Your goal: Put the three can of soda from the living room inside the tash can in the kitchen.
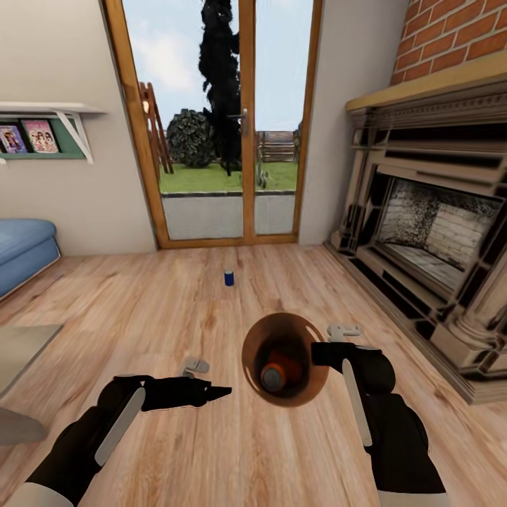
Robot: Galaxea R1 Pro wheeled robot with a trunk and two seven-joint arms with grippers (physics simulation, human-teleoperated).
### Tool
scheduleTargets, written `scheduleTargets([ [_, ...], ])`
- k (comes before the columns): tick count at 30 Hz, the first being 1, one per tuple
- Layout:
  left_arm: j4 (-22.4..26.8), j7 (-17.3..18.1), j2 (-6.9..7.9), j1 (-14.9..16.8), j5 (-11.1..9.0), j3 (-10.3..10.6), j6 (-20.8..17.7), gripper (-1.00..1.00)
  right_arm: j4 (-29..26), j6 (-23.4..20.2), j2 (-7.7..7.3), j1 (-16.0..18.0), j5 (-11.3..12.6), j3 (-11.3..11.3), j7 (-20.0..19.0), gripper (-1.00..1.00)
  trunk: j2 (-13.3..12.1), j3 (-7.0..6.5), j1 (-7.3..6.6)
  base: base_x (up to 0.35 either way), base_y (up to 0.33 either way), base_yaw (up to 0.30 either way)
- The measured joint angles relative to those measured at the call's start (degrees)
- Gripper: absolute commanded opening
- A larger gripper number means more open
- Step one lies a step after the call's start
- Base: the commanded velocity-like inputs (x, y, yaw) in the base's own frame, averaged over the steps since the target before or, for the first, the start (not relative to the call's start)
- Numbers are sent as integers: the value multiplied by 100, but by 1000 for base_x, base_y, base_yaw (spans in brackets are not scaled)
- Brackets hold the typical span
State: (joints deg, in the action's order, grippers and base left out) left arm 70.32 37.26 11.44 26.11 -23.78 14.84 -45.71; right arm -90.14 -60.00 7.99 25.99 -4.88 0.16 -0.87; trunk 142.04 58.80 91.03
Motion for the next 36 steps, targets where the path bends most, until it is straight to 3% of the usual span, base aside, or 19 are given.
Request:
scheduleTargets([
  [36,0,9,7,0,-4,-6,0,100,0,0,0,0,1,10,0,-100,0,0,0,337,0,0],
])
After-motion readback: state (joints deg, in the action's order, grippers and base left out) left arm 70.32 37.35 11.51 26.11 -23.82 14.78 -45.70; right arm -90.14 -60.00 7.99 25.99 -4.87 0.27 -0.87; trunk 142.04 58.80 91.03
